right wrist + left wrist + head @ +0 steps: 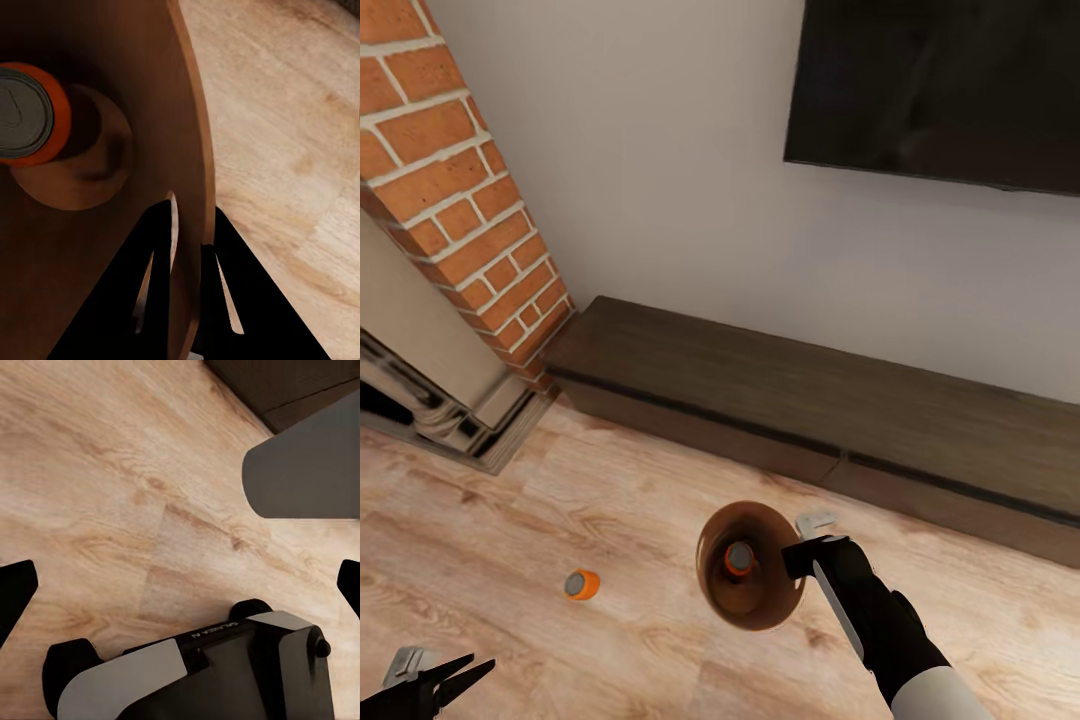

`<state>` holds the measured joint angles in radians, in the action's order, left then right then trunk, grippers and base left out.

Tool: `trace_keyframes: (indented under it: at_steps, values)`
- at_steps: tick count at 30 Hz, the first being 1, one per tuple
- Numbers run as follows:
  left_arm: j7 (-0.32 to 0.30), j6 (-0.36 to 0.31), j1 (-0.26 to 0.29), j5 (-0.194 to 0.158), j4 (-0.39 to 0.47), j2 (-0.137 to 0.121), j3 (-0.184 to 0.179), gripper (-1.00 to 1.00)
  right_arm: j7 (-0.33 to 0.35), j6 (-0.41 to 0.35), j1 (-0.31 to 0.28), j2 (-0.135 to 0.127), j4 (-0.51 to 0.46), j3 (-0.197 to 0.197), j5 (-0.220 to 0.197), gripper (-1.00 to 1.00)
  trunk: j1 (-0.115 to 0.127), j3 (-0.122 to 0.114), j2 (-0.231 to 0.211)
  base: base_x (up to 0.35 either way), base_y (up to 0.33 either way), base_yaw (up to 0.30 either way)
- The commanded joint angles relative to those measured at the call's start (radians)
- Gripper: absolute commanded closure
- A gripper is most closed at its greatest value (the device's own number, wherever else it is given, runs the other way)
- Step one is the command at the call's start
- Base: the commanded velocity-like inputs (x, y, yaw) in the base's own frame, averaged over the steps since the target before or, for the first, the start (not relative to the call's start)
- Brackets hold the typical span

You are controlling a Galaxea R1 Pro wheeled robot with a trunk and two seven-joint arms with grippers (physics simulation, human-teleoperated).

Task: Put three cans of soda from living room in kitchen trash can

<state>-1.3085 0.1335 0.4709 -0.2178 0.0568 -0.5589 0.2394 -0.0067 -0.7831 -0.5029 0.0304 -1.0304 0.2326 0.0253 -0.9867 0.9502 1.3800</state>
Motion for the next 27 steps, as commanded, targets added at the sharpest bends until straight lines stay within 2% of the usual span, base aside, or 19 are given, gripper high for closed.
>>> trace_keyframes:
  at_steps: [1,5,10,20,27]
  values:
    - [0.0,0.0,0.0,0.0,0.0,0.0,0.0,-1.0,0.014,0.001,0.0,0.0,0.0,-0.001,-0.019,1.0,0.0,0.0,0.0,0.244,0.25,0.255]
    - [0.0,0.0,0.0,0.0,0.0,0.0,0.0,-1.0,0.014,0.001,0.0,0.0,0.0,-0.001,-0.019,1.0,0.0,0.0,0.0,0.269,0.229,0.241]
    - [0.0,0.001,0.0,0.0,0.0,0.0,0.0,-1.0,0.014,0.001,0.0,0.0,0.0,-0.001,-0.019,1.0,0.0,0.0,0.0,0.267,0.066,0.095]
    - [0.006,-0.001,0.0,0.0,0.001,0.0,0.0,-1.0,0.014,0.001,0.0,0.0,0.0,-0.001,-0.019,1.0,0.0,0.0,0.0,0.228,-0.168,0.01]
    - [0.007,-0.001,0.0,0.0,0.001,0.0,0.0,-1.0,0.014,0.001,0.0,0.0,0.0,-0.001,-0.019,1.0,0.0,0.0,0.0,0.063,-0.055,0.001]
